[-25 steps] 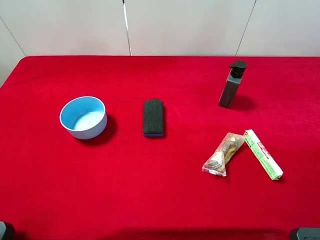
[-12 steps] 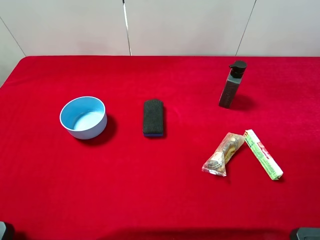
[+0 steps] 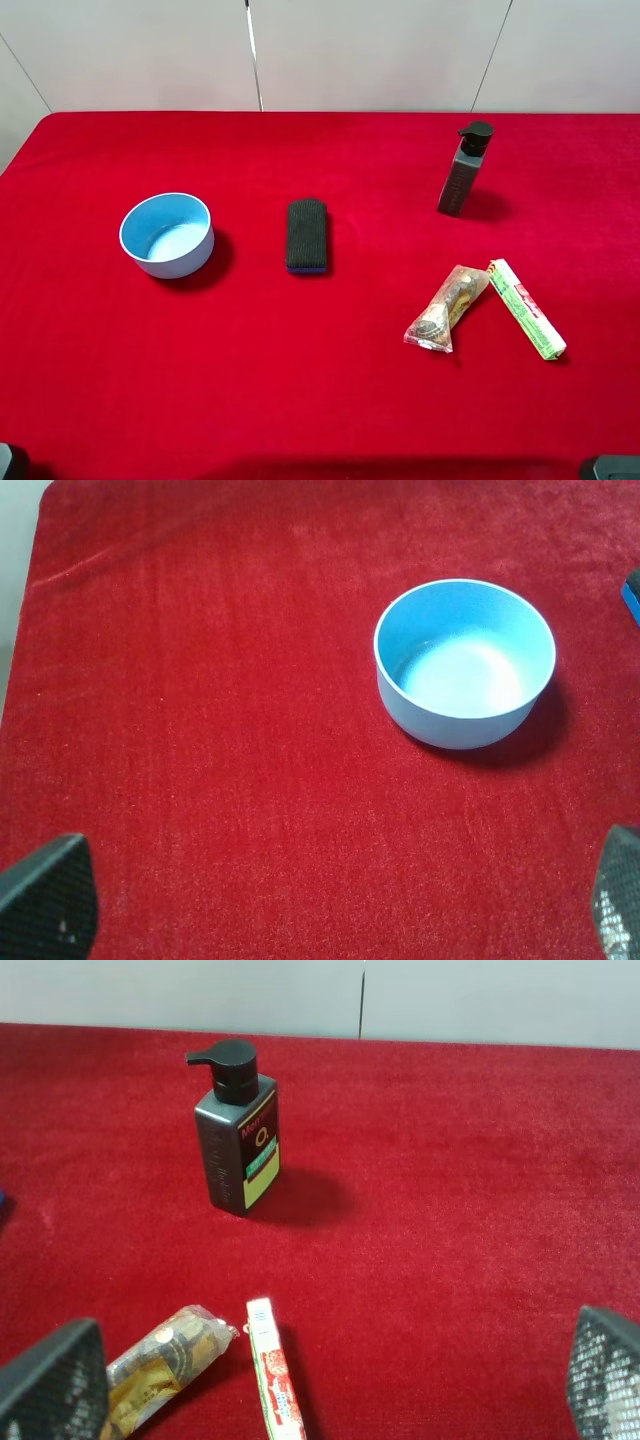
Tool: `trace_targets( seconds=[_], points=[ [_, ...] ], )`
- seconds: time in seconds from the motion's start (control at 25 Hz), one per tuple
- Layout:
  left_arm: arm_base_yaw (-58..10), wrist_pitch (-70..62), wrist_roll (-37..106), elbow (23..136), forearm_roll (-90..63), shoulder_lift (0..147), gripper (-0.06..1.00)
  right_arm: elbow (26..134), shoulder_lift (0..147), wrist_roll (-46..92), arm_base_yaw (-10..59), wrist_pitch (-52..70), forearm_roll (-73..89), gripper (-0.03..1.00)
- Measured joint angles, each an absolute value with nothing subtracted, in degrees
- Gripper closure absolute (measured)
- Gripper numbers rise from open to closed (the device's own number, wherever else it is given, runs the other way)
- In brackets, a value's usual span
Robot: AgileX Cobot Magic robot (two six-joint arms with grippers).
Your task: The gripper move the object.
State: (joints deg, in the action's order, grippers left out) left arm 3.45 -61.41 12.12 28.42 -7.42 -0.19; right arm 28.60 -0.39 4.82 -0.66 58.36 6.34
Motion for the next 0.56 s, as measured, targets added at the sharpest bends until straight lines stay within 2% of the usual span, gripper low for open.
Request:
trace_targets(
  seconds=[0.56],
  points=[
    [3.4, -61.4, 12.2, 28.4, -7.4, -0.2, -0.05, 28.6, -0.4, 4.8, -0.7, 58.4, 6.3, 0.27]
  ],
)
